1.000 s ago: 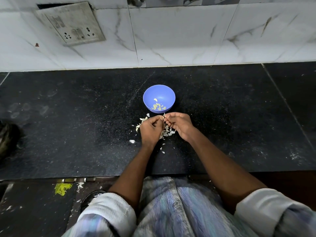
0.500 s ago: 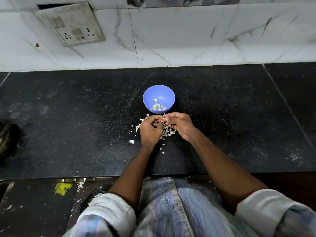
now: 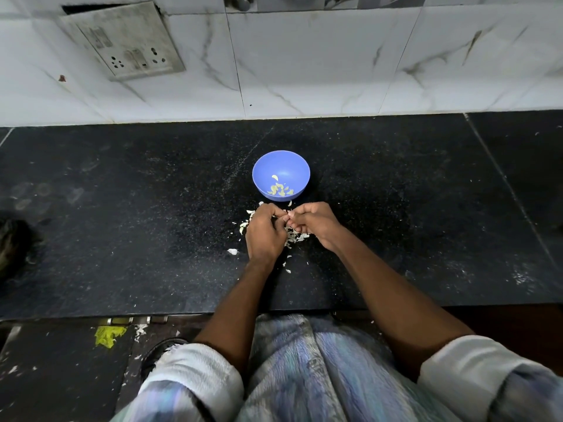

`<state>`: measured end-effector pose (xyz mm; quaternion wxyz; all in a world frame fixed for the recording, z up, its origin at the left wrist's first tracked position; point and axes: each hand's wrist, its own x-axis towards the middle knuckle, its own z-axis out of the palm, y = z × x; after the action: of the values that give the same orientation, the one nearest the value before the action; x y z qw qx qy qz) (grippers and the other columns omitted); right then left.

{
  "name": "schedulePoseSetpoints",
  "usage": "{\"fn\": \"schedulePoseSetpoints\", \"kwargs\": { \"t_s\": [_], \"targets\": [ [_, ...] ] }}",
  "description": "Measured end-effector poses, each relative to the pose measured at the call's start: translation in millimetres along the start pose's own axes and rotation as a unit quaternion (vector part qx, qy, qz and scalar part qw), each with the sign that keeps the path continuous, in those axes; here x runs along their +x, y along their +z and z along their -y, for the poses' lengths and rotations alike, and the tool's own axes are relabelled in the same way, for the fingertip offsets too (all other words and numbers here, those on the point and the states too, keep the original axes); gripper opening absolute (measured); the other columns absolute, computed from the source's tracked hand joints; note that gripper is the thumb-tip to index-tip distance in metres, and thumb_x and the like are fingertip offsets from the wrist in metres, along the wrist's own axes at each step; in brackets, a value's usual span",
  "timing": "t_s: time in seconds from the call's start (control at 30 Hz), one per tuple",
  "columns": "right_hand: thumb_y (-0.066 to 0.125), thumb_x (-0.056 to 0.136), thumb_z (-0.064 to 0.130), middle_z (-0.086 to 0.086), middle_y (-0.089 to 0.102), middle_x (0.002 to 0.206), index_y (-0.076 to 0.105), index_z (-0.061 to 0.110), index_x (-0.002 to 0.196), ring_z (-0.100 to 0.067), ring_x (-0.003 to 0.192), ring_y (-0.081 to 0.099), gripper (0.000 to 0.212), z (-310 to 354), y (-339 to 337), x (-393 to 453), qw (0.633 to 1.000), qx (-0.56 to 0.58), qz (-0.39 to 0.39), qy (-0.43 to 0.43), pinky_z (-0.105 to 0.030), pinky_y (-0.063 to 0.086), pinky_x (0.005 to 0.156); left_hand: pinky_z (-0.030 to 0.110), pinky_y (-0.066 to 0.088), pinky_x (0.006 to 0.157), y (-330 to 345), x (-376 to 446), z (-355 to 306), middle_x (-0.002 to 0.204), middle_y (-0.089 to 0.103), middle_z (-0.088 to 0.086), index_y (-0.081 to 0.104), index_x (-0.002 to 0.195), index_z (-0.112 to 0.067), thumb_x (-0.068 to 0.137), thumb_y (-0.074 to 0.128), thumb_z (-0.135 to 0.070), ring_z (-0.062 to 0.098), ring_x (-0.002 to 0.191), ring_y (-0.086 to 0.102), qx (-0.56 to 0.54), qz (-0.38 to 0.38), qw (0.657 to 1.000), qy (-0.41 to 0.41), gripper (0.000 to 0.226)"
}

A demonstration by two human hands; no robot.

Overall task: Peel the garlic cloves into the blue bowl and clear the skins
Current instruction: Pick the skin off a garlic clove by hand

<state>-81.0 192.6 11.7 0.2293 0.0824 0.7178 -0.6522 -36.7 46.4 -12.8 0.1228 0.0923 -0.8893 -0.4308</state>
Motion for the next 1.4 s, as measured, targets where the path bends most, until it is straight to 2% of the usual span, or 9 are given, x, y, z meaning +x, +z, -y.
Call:
{"fn": "schedulePoseSetpoints", "kwargs": {
  "t_s": [0.1, 0.23, 0.33, 0.5, 0.6, 0.77, 0.9, 1.03, 1.4],
  "targets": [
    [0.068, 0.094, 0.002, -0.014, 0.071, 0.075, 0.071, -0.002, 0.093, -0.016, 0.065, 0.061, 0.005, -3, 2, 1, 0.995, -0.062, -0.037, -0.061, -0.031, 0.051, 0.065, 0.030, 0.054, 0.066, 9, 6, -3, 0.080, 0.075, -0.003, 0.074, 0.088, -0.014, 0.092, 0.072, -0.009, 0.016, 0.071, 0.068, -0.129, 0.025, 0.986, -0.105, 0.007],
    [0.072, 0.088, 0.000, -0.002, 0.073, 0.075, 0.071, 0.010, 0.083, -0.011, 0.069, 0.068, 0.011, -3, 3, 2, 0.975, -0.157, -0.066, -0.144, -0.029, 0.057, 0.067, 0.022, 0.050, 0.050, 15, 8, -18, 0.068, 0.070, 0.007, 0.073, 0.085, 0.000, 0.096, 0.056, 0.008, 0.017, 0.060, 0.059, -0.359, 0.054, 0.877, -0.315, 0.022],
    [0.064, 0.087, -0.004, -0.008, 0.071, 0.069, 0.071, 0.002, 0.086, -0.016, 0.064, 0.062, 0.009, 5, 2, 1, 0.996, -0.076, -0.030, -0.027, -0.029, 0.050, 0.060, 0.024, 0.052, 0.065, 10, 5, -9, 0.078, 0.072, 0.005, 0.071, 0.084, -0.005, 0.092, 0.063, 0.005, 0.017, 0.071, 0.064, -0.173, 0.020, 0.980, -0.098, 0.015],
    [0.056, 0.098, -0.006, -0.008, 0.061, 0.068, 0.065, 0.002, 0.085, -0.013, 0.061, 0.052, 0.017, 11, 1, 2, 0.988, 0.101, 0.027, 0.110, -0.020, 0.043, 0.053, 0.025, 0.048, 0.073, 5, 10, 0, 0.084, 0.067, -0.003, 0.065, 0.086, -0.014, 0.091, 0.061, 0.002, 0.017, 0.080, 0.062, -0.073, 0.005, 0.995, 0.074, 0.016],
    [0.063, 0.095, 0.001, -0.003, 0.065, 0.067, 0.066, 0.009, 0.082, -0.014, 0.065, 0.058, 0.016, 5, 3, 5, 0.998, -0.036, -0.022, -0.038, -0.026, 0.048, 0.060, 0.029, 0.054, 0.071, 12, 9, -4, 0.083, 0.073, -0.002, 0.074, 0.090, -0.011, 0.095, 0.067, -0.011, 0.012, 0.073, 0.065, -0.138, 0.029, 0.985, -0.097, 0.009],
    [0.066, 0.092, 0.004, 0.006, 0.068, 0.075, 0.063, 0.015, 0.080, -0.016, 0.072, 0.065, 0.017, -3, 5, 6, 0.951, -0.211, -0.063, -0.216, -0.033, 0.055, 0.068, 0.022, 0.040, 0.050, 12, 13, -28, 0.061, 0.065, 0.003, 0.071, 0.086, -0.005, 0.104, 0.057, -0.012, 0.011, 0.051, 0.049, -0.383, 0.075, 0.839, -0.380, 0.024],
    [0.067, 0.094, 0.010, 0.002, 0.063, 0.068, 0.063, 0.010, 0.078, -0.008, 0.061, 0.054, 0.016, -2, 5, 7, 0.978, -0.169, -0.053, -0.109, -0.029, 0.046, 0.060, 0.020, 0.046, 0.063, 10, 8, -13, 0.080, 0.071, 0.001, 0.072, 0.092, -0.004, 0.098, 0.063, -0.005, 0.012, 0.069, 0.060, -0.181, 0.012, 0.973, -0.146, 0.011],
    [0.058, 0.097, -0.002, -0.009, 0.060, 0.067, 0.065, 0.001, 0.086, -0.013, 0.058, 0.050, 0.012, 5, 5, 6, 1.000, 0.006, 0.018, 0.004, -0.024, 0.038, 0.054, 0.025, 0.044, 0.073, 3, 7, -3, 0.085, 0.065, -0.002, 0.066, 0.090, -0.010, 0.095, 0.061, 0.000, 0.018, 0.081, 0.059, -0.092, -0.016, 0.994, 0.052, 0.012],
    [0.059, 0.095, -0.002, -0.010, 0.067, 0.072, 0.068, -0.007, 0.093, -0.011, 0.060, 0.057, 0.010, 8, 8, 4, 0.998, -0.065, -0.001, -0.020, -0.021, 0.046, 0.055, 0.040, 0.062, 0.087, 8, 8, -5, 0.098, 0.077, 0.017, 0.068, 0.102, -0.008, 0.095, 0.070, 0.005, 0.022, 0.087, 0.073, -0.314, -0.007, 0.933, -0.176, 0.016]
  ]
}}
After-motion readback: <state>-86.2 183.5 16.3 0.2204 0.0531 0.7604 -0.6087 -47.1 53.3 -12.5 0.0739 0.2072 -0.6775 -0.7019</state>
